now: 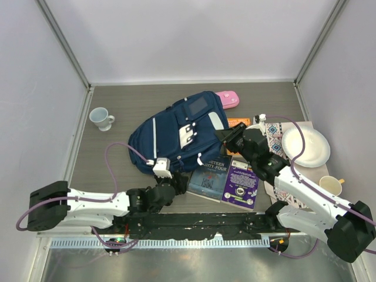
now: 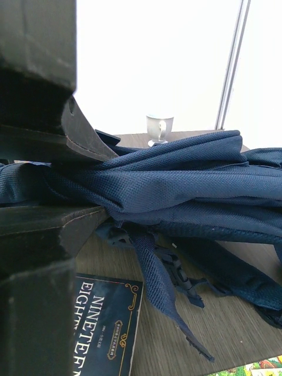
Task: Pack the student bag
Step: Unzip the student bag at the center of the board.
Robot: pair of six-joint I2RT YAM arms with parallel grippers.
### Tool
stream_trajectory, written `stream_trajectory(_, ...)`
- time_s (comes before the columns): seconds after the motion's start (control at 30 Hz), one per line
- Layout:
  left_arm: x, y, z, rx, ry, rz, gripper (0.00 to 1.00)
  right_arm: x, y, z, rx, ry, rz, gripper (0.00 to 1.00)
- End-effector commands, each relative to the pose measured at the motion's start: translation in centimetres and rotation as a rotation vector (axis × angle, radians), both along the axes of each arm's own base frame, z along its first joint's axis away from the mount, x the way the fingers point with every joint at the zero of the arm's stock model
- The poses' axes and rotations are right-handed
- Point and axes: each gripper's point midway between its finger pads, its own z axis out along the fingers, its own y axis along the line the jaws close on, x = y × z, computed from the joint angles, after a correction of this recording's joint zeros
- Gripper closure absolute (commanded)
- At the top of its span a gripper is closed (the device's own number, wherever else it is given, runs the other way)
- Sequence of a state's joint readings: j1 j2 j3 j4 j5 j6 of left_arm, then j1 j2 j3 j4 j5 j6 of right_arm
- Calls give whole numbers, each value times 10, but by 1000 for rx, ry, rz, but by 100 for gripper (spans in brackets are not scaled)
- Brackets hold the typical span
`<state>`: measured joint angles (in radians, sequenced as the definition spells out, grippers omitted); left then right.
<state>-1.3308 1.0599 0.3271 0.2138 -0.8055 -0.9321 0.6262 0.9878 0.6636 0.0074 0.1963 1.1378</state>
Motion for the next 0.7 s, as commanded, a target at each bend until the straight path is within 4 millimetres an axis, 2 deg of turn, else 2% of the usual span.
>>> stream_trajectory(0.0,15,-9,29,-68,-77,75,43,-3,10,111,300,-265,36,99)
stream_trajectory(0.1,17,-11,26,-54,-79,87,44,-5,11,114,311,-269,45,99)
stream_trajectory(0.2,21,-8,25,-57,-88,124,50,-7,11,116,313,-273,49,99)
stream_trajectory(0.23,22,-7,24,-50,-92,132,56,-7,11,115,313,-271,50,99)
stream_trajectory(0.4,26,0,23,-16,-106,169,69,-10,9,118,316,-278,51,99)
stream_trajectory(0.53,26,7,20,-8,-106,184,87,-10,8,118,306,-280,50,99)
stream_trajectory(0.6,26,10,21,-13,-106,188,91,-10,6,116,297,-275,43,99)
stream_trajectory(0.63,25,14,18,5,-104,192,100,-9,6,114,288,-273,38,99)
stream_trajectory(0.67,25,16,17,7,-101,195,100,-8,6,113,283,-270,35,99)
